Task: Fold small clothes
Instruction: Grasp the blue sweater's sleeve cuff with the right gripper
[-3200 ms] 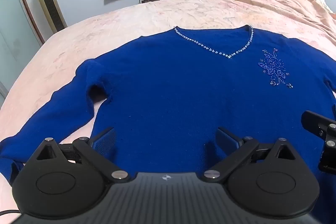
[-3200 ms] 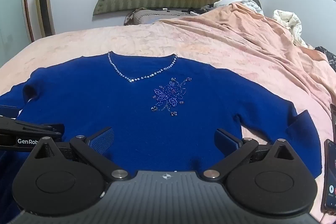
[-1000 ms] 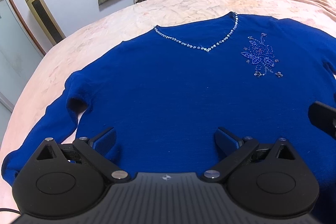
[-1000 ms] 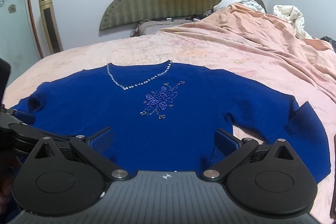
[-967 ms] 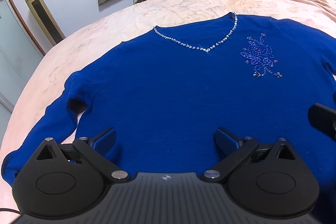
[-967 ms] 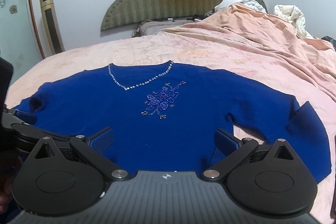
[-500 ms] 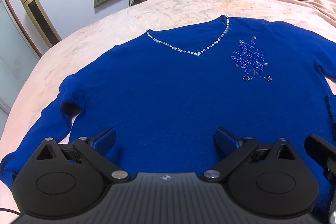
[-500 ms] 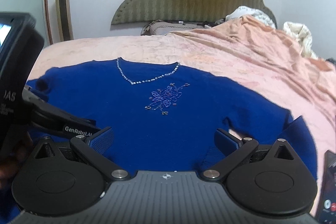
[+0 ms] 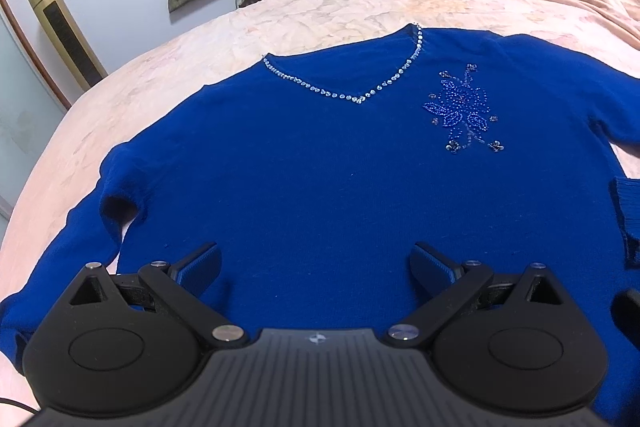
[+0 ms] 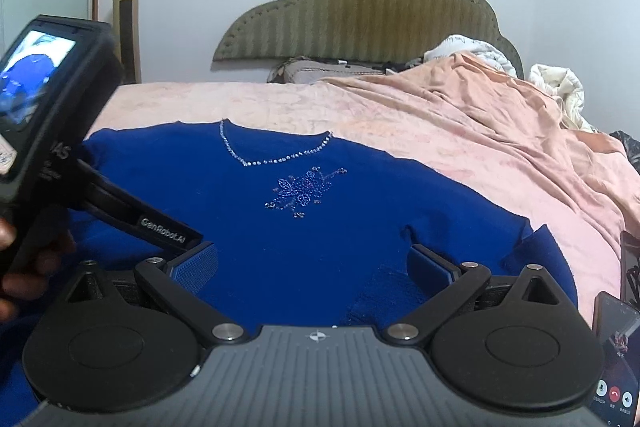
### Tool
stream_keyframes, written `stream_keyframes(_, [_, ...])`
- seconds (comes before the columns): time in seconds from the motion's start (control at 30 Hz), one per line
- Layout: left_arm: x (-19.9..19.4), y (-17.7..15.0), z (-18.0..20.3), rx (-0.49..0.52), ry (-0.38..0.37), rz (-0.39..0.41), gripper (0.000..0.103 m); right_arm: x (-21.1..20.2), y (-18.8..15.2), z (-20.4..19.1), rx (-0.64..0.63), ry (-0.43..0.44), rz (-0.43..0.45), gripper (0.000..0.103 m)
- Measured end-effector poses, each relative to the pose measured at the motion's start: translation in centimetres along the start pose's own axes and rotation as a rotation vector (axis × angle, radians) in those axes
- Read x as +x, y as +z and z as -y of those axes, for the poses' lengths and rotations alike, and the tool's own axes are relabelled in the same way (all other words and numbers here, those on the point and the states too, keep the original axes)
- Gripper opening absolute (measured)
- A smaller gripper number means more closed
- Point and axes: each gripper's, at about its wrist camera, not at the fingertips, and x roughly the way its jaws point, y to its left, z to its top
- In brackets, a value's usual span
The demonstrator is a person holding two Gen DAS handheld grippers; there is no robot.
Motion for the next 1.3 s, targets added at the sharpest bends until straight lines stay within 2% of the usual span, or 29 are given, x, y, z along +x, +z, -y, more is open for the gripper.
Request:
stream_keyframes(0.13, [0.1, 0.0, 0.2, 0.006, 0.003, 0.002, 0.102, -0.5, -0.9, 0.1, -0.058, 0.015, -0.024, 0.091])
stream_keyframes(0.23, [0.1, -0.1, 0.4, 0.014, -0.006, -0.006, 0.102, -0.2, -1.7, -0.6, -0.147, -0.001, -0.066, 0.083])
stream_keyframes(0.37, [0.1, -0.1, 0.6, 0.029, -0.001, 0.000, 0.102, 0.6, -2.8, -1.4, -0.255, -0.067, -0.109, 0.077])
stream_keyframes(0.53, [0.2, -0.1, 0.5, 0.029, -0.001, -0.005, 0.102, 2.2, -3.7, -0.7, -0.293, -0.170, -0.162, 0.069])
stream_keyframes(0.63, [0.4, -0.1, 0.6, 0.028, -0.001, -0.011, 0.102, 2.7, -3.6, 0.1, -0.244, -0.167, -0.169, 0.063])
stream_keyframes(0.7, [0.5, -0.2, 0.5, 0.030, -0.003, -0.013, 0.102, 3.1, -3.5, 0.5, -0.223, -0.165, -0.172, 0.044])
stream_keyframes(0.77, [0.5, -0.2, 0.5, 0.034, -0.002, -0.012, 0.102, 3.5, -3.4, 0.8, -0.202, -0.166, -0.172, 0.032])
stream_keyframes(0.8, [0.6, -0.2, 0.4, 0.033, -0.001, -0.012, 0.102, 3.7, -3.2, 1.0, -0.191, -0.165, -0.170, 0.015])
stream_keyframes(0.83, [0.6, -0.1, 0.3, 0.031, 0.000, -0.013, 0.102, 3.7, -3.2, 1.3, -0.170, -0.167, -0.167, 0.007])
stream_keyframes(1.03, [0.9, 0.2, -0.3, 0.019, 0.004, -0.014, 0.102, 2.8, -1.1, 5.0, -0.010, -0.164, -0.083, 0.005])
stream_keyframes(1.17, [0.9, 0.4, -0.9, 0.015, 0.011, -0.005, 0.102, 1.7, 2.5, 11.0, 0.157, -0.193, 0.016, 0.005])
stream_keyframes(1.3, [0.9, 0.6, -1.8, 0.004, 0.025, 0.002, 0.102, 0.5, 6.2, 17.3, 0.273, -0.269, 0.130, 0.005])
